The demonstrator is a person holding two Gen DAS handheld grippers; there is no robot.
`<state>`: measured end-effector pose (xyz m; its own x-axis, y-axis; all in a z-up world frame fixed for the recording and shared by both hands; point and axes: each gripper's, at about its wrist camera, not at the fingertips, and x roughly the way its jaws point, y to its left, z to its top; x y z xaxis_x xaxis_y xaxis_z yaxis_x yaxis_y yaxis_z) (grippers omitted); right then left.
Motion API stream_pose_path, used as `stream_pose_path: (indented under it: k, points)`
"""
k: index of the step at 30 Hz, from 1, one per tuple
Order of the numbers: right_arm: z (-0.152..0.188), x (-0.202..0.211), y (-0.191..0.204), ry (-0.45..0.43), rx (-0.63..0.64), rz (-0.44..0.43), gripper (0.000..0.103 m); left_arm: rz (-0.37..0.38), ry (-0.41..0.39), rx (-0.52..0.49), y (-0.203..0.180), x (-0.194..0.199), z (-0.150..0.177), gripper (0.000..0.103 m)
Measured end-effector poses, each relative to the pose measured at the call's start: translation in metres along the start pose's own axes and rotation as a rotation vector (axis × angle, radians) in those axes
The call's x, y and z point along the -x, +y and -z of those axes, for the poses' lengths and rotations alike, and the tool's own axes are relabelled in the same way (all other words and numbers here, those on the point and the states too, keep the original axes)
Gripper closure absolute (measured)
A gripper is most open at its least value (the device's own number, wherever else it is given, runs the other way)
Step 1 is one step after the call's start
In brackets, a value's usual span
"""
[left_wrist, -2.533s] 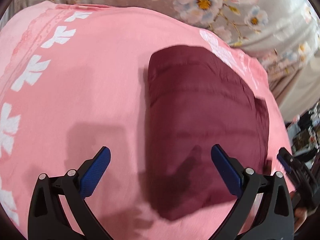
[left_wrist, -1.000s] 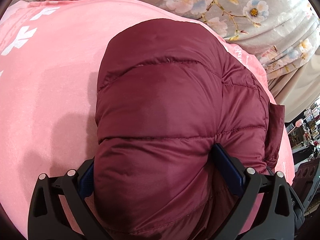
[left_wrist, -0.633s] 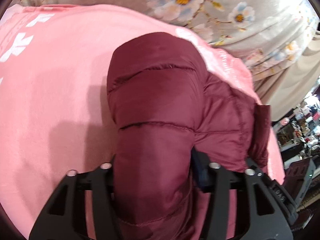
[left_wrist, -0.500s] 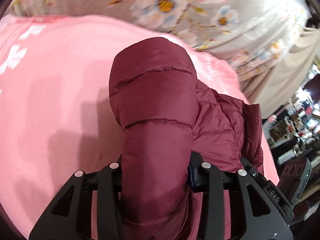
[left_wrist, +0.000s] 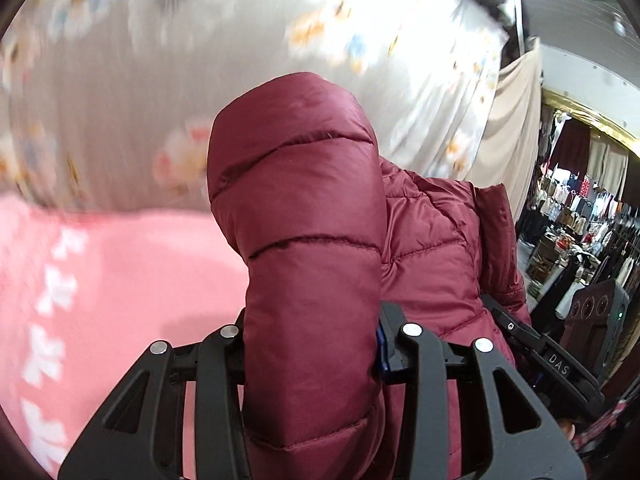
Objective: Fold large clothes
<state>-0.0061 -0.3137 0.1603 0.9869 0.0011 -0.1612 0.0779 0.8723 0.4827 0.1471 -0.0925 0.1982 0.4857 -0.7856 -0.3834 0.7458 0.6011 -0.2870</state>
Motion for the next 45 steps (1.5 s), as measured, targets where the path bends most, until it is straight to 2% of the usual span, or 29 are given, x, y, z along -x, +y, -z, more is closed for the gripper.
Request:
stream_pose_path:
  k: [5, 10, 14, 18, 23, 31, 38, 45]
  points:
    - [-0.011, -0.02, 0.045, -0.044, 0.086, -0.066, 0.089, -0.058, -0.101, -0.042, 0.019, 0.035, -0.025, 0.066]
    - [-0.008, -0.056, 0.076, -0.038, 0.118, -0.15, 0.089, -0.126, -0.171, -0.077, 0.052, 0.06, -0.032, 0.066]
    - [0.002, -0.092, 0.084, -0.012, 0.093, -0.22, 0.089, -0.169, -0.199, -0.073, 0.083, 0.063, -0.029, 0.066]
    - [0.016, -0.126, 0.091, 0.027, 0.098, -0.224, 0.089, -0.202, -0.194, -0.055, 0.114, 0.06, -0.022, 0.066]
    - [0.043, -0.162, 0.089, 0.09, 0.116, -0.188, 0.089, -0.218, -0.15, -0.013, 0.157, 0.037, -0.01, 0.066]
    - [0.089, -0.216, 0.06, 0.218, 0.079, -0.1, 0.089, -0.252, -0.017, 0.058, 0.211, -0.023, 0.029, 0.066]
    - [0.129, -0.253, 0.026, 0.32, 0.034, -0.032, 0.089, -0.284, 0.079, 0.093, 0.239, -0.066, 0.06, 0.066]
    - [0.164, -0.271, 0.0, 0.409, 0.02, 0.022, 0.089, -0.301, 0.181, 0.129, 0.261, -0.102, 0.095, 0.065]
